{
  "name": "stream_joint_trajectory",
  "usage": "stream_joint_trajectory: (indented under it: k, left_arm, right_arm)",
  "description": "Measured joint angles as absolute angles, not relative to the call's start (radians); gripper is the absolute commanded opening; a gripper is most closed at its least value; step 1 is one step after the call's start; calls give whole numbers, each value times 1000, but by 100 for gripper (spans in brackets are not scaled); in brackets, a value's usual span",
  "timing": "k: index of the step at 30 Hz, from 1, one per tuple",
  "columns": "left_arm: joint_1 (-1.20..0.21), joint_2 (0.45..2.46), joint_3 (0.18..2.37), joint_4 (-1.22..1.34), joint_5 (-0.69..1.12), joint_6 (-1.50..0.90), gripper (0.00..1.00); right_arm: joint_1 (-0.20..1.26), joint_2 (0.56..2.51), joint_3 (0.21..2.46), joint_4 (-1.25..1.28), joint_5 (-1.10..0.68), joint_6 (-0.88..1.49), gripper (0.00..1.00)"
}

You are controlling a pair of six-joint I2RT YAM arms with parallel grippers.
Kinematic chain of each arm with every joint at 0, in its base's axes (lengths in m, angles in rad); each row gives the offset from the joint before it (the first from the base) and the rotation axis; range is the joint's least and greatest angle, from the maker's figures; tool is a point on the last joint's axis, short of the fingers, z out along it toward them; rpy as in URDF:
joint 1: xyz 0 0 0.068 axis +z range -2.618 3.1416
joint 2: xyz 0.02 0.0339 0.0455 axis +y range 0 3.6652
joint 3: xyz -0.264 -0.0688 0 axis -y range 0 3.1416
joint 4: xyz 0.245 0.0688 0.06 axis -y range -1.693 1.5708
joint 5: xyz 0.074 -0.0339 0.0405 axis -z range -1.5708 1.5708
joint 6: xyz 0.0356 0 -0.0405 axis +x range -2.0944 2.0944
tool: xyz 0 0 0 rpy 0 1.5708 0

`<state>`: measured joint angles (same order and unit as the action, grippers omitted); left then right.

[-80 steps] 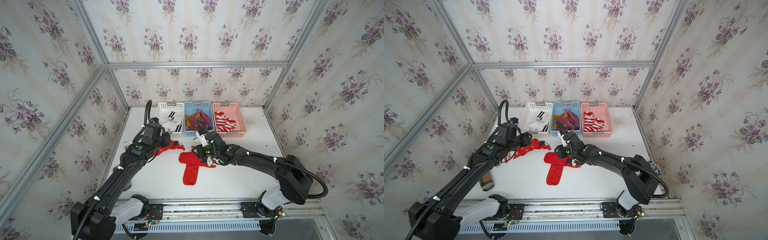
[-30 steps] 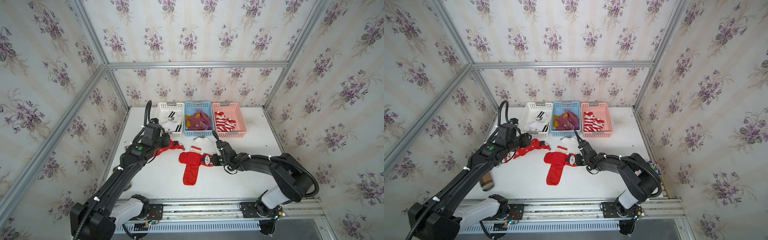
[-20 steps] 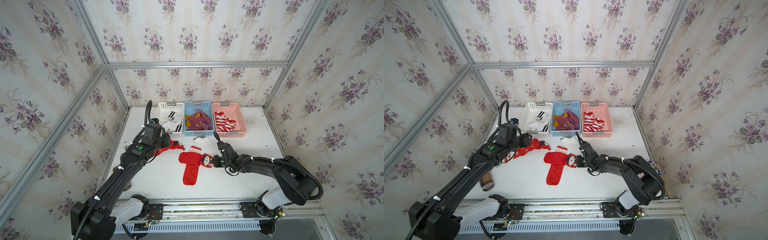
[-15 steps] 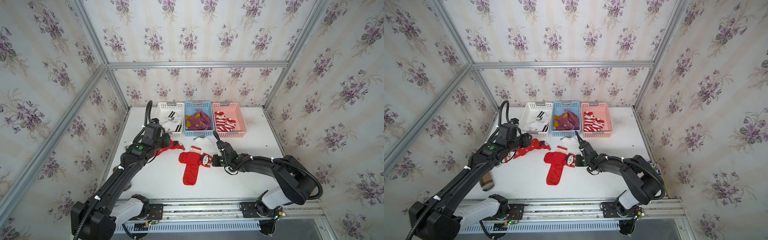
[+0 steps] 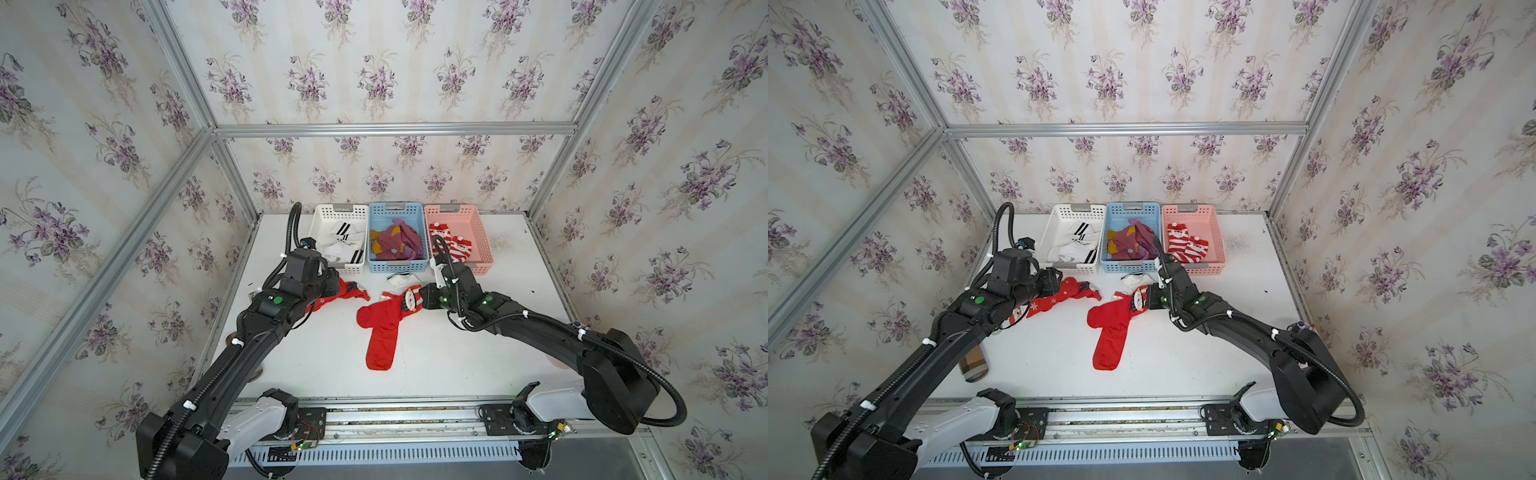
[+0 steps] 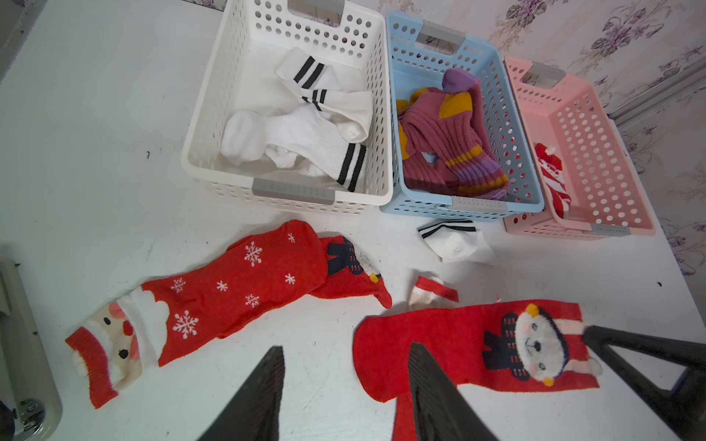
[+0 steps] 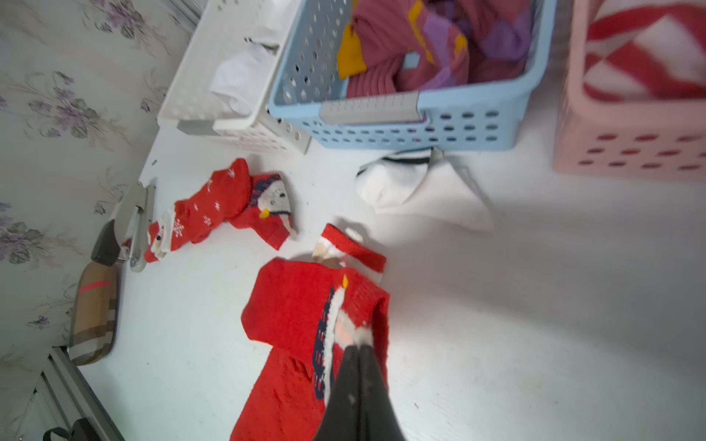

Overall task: Sort the socks into the basket by color
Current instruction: Pick up the sock at the center of the board, then place the sock in the bin.

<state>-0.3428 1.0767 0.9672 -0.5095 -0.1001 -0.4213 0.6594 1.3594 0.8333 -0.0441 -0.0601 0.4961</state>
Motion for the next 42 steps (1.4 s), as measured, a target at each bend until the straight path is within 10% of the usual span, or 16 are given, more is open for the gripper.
stream_joint_trajectory:
  k: [19, 42]
  left_arm:
    - [-343, 1071, 966, -509, -99, -422, 54]
    - [-343, 1067, 940, -509, -84, -433, 54]
  right_arm:
    - [420, 1327, 1188, -155, -27, 348, 0]
    - [199, 1752, 1573, -51, -72, 349, 3]
